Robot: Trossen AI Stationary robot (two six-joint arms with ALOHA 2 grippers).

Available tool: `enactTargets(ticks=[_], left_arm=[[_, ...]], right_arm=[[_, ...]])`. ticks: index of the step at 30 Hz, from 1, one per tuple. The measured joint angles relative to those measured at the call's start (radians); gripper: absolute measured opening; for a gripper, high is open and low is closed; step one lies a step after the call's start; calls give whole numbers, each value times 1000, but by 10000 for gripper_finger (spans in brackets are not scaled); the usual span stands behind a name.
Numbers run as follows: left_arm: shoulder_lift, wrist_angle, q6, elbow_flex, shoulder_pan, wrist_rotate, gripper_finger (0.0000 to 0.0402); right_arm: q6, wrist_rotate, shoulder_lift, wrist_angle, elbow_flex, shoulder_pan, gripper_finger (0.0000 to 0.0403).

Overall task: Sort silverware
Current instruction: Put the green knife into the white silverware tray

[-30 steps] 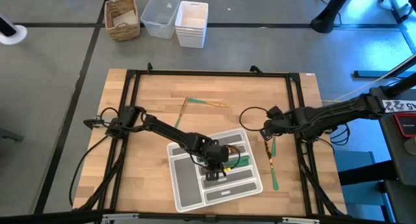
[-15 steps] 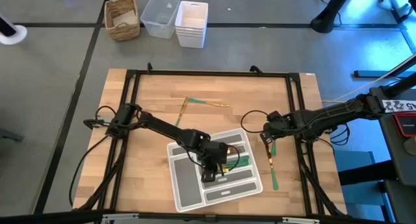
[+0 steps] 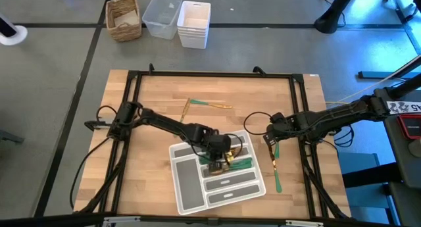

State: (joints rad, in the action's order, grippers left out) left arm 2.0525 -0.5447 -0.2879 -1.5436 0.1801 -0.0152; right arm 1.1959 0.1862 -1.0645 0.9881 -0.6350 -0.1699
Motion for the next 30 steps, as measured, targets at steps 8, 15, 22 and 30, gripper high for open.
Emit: enactTargets(ticks=[8, 15, 22, 30], left_arm=[[0, -115, 0, 0, 28, 3, 19], [-41, -154, -19, -1, 54, -112, 8], [-72, -324, -19, -1, 80, -124, 5], [-72, -395, -15, -1, 148, -123, 5]], right_arm=[[-21, 15, 0, 1, 0, 0, 67], [-30, 15, 0, 1, 0, 0, 67], [-32, 15, 0, 1, 0, 0, 67], [-52, 15, 0, 0, 0, 0, 67]])
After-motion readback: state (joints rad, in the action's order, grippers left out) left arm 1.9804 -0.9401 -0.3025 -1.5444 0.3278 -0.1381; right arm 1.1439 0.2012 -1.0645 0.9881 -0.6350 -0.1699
